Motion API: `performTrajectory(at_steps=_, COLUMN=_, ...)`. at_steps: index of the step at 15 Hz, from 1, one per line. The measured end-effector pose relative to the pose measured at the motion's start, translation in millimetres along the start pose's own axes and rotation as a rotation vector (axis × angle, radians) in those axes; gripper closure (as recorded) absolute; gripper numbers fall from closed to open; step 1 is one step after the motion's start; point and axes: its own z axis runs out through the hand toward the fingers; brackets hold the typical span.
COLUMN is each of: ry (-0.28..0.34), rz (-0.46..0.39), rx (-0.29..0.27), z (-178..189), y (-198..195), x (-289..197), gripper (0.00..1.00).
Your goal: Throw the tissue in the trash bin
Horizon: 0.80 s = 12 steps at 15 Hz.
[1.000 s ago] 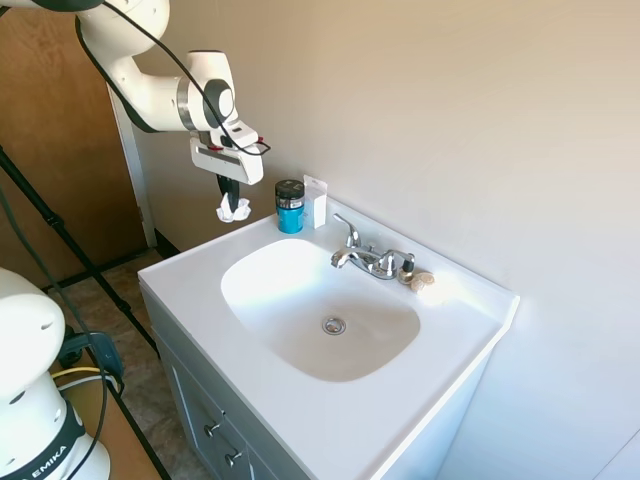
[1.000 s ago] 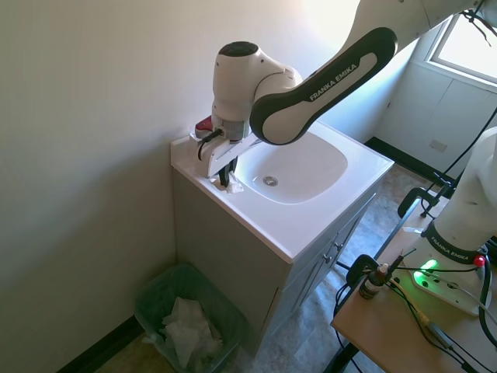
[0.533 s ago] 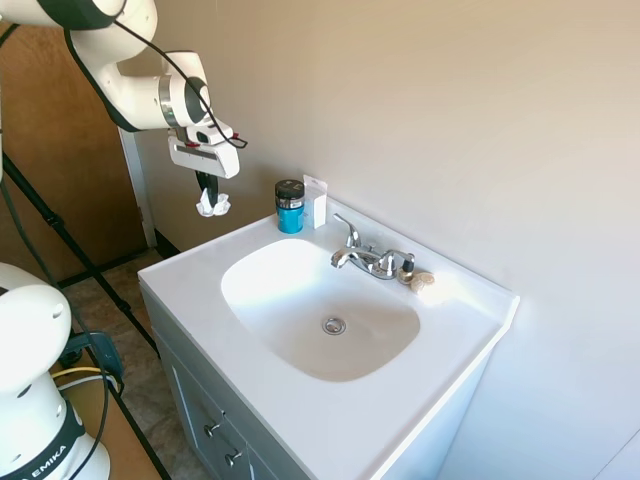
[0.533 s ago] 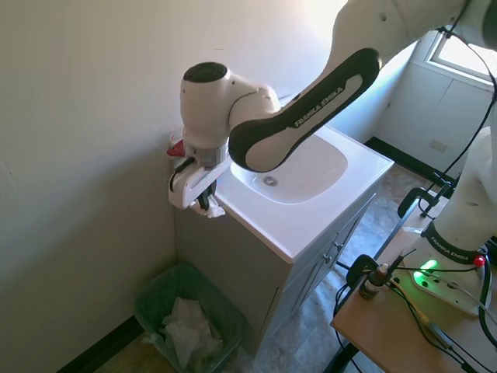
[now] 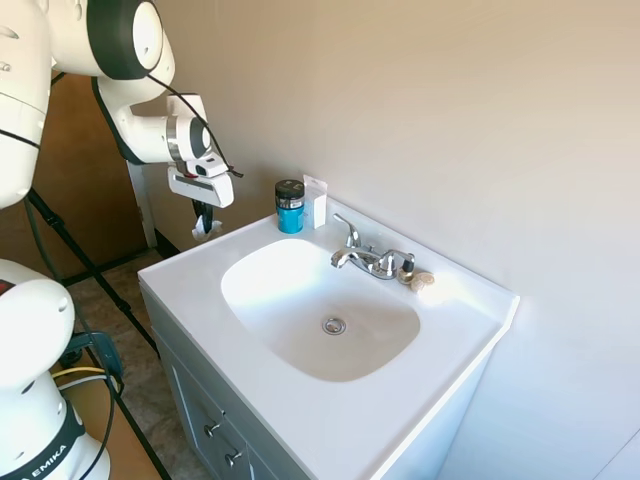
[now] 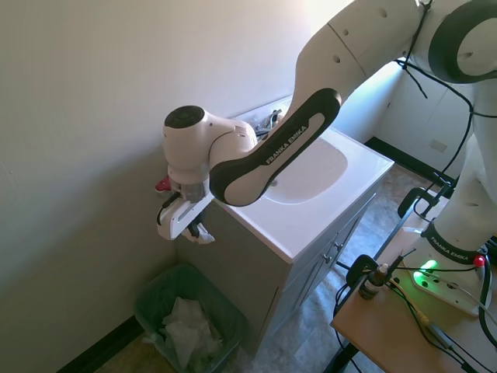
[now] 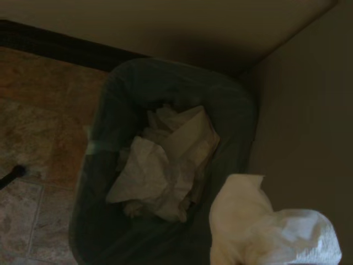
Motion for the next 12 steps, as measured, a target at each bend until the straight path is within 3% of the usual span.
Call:
performTrajectory(at_steps=8, ry=0.01, rz=0.002, rx=0.005, z=-6, y=-1, x=2, gripper=0.0)
performTrajectory(at_steps=12, ry=0.054, rz=0.035, rx=0.045, z=-79, y=14, x=8, gripper=0.0)
